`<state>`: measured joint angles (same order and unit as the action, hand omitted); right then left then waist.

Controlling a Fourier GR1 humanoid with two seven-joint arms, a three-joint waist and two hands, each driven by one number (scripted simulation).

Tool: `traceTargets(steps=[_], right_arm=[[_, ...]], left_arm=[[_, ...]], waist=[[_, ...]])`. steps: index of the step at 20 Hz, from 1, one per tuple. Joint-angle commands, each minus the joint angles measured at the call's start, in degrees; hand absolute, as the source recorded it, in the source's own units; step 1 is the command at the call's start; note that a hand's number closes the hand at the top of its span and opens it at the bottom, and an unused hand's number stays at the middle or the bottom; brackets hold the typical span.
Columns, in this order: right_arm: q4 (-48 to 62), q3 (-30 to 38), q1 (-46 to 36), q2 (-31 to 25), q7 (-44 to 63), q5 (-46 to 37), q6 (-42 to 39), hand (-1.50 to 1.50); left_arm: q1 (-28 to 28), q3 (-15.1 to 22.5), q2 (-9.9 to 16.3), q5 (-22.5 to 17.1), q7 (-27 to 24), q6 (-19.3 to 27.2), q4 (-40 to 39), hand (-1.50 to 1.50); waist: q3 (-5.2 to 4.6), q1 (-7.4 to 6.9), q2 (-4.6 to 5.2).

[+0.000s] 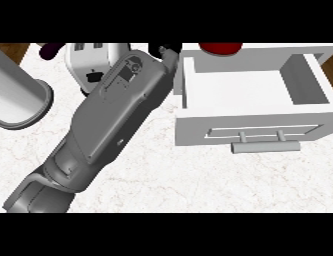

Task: Pick up the can, place it into the drawer and close the drawer

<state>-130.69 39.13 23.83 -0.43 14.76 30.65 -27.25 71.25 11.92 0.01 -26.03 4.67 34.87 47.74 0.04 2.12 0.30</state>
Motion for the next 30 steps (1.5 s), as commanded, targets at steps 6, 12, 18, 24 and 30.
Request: traceTargets(steps=[6, 12, 18, 24, 30], right_arm=[[0.66, 0.48, -1.21, -1.13, 1.21, 0.92, -0.59, -1.50], [-0.67, -2.57, -0.54, 0.36, 0.21, -0.29, 1.01, -1.50], [-0.18, -3.13, -5.87, -1.60, 3.97, -2.87, 3.23, -1.50], [-0.17, -2.42, -6.70, -1.82, 4.46, -1.10, 4.48, -1.50], [1.77, 0.07, -6.66, -5.24, 4.58, 2.15, 2.63, -1.50]], left_arm=[[8.04, 4.67, -0.01, -8.86, -3.83, 1.22, -11.09, 1.50], [8.84, 10.53, -0.01, -14.40, -6.09, 3.00, -14.67, 1.50], [9.87, 14.53, -0.01, -19.45, -7.84, 5.05, -17.91, 1.50], [7.63, 19.11, -0.01, -22.21, -10.27, 7.41, -18.81, -1.50], [9.27, 21.15, -0.01, -24.51, -10.68, 10.40, -20.91, -1.50]], waist=[[0.04, 0.89, 0.16], [0.06, 1.62, 0.23], [0.07, 2.07, 0.65], [0.09, 3.03, 0.75], [0.13, 3.99, 0.93]])
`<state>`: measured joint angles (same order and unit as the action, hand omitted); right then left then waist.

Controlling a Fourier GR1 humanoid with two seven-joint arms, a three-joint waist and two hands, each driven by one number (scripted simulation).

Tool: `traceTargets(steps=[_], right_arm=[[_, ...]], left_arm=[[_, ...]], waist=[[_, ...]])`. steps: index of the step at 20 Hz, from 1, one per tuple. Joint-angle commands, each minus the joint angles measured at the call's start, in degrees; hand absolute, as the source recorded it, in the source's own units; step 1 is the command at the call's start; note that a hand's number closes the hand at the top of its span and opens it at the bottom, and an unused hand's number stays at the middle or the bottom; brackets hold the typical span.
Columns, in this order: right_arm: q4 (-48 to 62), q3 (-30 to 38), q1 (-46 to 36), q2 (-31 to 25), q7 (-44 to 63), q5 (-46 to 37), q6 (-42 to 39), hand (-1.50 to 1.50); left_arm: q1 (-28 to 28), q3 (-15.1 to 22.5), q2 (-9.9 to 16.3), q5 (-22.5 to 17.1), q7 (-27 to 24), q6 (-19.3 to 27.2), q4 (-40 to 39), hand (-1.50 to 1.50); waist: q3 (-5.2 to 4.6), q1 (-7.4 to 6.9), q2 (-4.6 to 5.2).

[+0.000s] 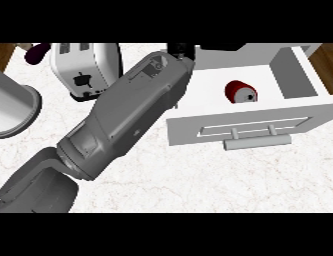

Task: Pick up the can, place it into the drawer and close the drawer

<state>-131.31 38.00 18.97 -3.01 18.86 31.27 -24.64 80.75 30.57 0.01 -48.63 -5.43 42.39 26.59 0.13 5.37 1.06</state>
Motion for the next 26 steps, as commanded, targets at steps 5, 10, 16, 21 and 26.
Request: traceTargets(steps=[5, 10, 16, 21, 26], right_arm=[[0.92, 0.75, -0.65, -1.03, -0.66, 0.28, -1.28, -1.50], [-0.41, 0.61, -0.59, -1.30, 1.52, 1.41, -0.10, -1.50], [-6.84, 2.23, -2.66, -3.25, -7.13, -11.30, -3.91, -1.50], [-6.90, -0.88, -5.77, -3.98, -11.87, -15.60, -6.71, -1.50], [-9.01, -8.55, -12.05, -3.87, -10.84, -29.73, -4.04, -1.50]], left_arm=[[-1.53, 3.69, -0.01, -4.48, -2.70, 3.16, 0.75, -1.50], [-1.56, 4.06, -0.01, -6.49, -5.73, 2.78, -0.34, -1.50], [-1.91, 3.32, -0.01, -8.21, -7.65, 0.90, 0.39, -1.50], [-1.88, 3.95, -0.01, -10.43, -10.76, 2.65, 1.68, -1.50], [1.79, 3.24, -0.01, -10.51, -11.54, 3.00, 0.49, -1.50]], waist=[[0.00, -0.01, -0.01], [-0.03, 0.31, 0.21], [-0.08, -0.60, 0.14], [-0.02, -0.42, 0.17], [-0.10, -2.90, 0.21]])
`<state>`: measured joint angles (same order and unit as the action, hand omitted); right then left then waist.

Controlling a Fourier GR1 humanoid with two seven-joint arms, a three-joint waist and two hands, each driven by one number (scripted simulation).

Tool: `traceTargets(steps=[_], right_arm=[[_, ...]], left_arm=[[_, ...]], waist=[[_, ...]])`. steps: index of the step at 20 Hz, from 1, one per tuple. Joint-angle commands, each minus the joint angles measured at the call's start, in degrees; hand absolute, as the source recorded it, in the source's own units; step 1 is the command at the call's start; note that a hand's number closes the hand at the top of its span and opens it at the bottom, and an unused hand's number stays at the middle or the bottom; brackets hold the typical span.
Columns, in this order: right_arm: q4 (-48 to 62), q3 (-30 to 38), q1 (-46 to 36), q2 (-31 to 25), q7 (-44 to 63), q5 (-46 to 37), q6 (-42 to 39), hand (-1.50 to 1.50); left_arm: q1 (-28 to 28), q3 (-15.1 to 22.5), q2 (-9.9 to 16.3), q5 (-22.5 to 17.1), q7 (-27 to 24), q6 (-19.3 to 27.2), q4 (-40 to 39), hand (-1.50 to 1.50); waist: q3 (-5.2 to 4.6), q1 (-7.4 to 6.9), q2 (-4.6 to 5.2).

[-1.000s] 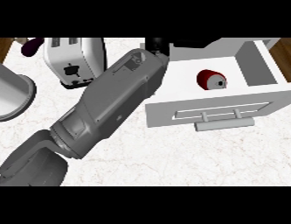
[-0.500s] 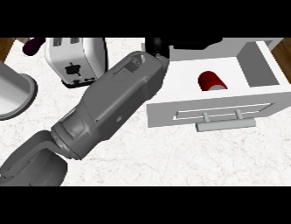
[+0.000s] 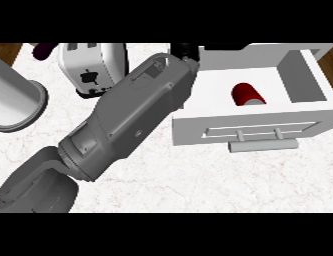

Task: Pick up the can, place it into the drawer and close the drawer

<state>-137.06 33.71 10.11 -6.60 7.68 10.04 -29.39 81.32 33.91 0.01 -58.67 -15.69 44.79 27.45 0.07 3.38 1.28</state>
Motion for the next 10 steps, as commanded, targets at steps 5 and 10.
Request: traceTargets(steps=[5, 10], right_arm=[[-0.06, -12.36, -9.61, -0.59, 0.03, -22.74, 2.46, -1.50], [4.94, -22.24, -13.96, 0.52, -1.43, -39.22, 5.86, -1.50]], left_arm=[[2.30, 1.17, -0.01, -1.56, 1.57, 3.17, 2.32, -1.50], [1.46, -0.40, -0.01, -1.13, 1.08, 0.74, 1.13, -1.50]], waist=[[-0.06, -2.48, -0.44], [-0.10, -3.54, -0.58]])
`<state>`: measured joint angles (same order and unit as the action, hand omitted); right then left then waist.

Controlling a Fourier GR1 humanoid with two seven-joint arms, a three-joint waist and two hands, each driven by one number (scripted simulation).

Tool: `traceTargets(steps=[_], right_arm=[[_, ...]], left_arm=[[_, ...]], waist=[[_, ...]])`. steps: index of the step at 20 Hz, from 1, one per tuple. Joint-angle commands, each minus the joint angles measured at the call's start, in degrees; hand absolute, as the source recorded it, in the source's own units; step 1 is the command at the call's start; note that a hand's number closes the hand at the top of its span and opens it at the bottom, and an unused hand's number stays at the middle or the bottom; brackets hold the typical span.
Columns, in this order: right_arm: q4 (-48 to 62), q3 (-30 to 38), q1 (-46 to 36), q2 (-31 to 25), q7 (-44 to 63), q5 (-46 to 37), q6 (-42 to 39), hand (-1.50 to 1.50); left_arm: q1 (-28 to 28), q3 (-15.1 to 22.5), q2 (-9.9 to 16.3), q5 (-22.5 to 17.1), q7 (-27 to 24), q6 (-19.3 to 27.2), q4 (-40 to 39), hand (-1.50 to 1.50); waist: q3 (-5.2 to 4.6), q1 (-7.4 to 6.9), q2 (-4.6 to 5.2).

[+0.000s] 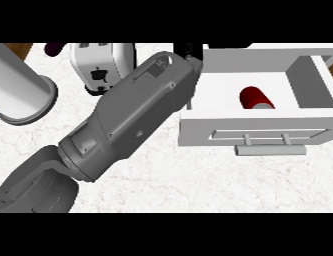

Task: Pick up the can, place it into the drawer and close the drawer

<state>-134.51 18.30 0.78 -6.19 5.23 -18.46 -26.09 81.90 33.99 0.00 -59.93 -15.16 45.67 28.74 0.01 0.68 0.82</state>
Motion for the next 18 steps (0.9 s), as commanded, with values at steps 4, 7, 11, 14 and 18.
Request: traceTargets(steps=[4, 7, 11, 14, 18], right_arm=[[12.23, -11.19, -10.77, -0.28, -2.89, -18.96, 7.24, -1.50], [15.62, -17.07, -10.63, 1.02, -4.29, -27.56, 11.34, -1.50], [28.44, -16.63, -15.93, -1.91, -8.76, -30.83, 14.47, -1.50], [34.87, -18.07, -22.26, -3.26, -8.19, -34.42, 14.86, -1.50], [45.24, -21.18, -26.00, -3.85, -10.05, -41.62, 19.43, -1.50]], left_arm=[[-1.30, -0.77, 0.00, 0.20, -0.33, 0.11, 0.12, -1.50], [-0.87, -1.27, 1.89, 2.02, 2.14, -1.46, 0.21, -1.50], [-2.92, -0.44, 1.67, 3.38, 3.85, 1.75, 4.37, -1.50], [-2.45, -0.20, 3.05, 4.51, 5.94, 2.38, 4.66, -1.50], [-4.85, -0.47, 6.91, 5.25, 6.81, -0.07, 6.64, -1.50]], waist=[[0.00, -0.62, -0.14], [-0.02, -1.45, -0.50], [0.00, -2.35, -0.79], [-0.02, -2.26, -0.71], [-0.02, -3.00, -0.71]])
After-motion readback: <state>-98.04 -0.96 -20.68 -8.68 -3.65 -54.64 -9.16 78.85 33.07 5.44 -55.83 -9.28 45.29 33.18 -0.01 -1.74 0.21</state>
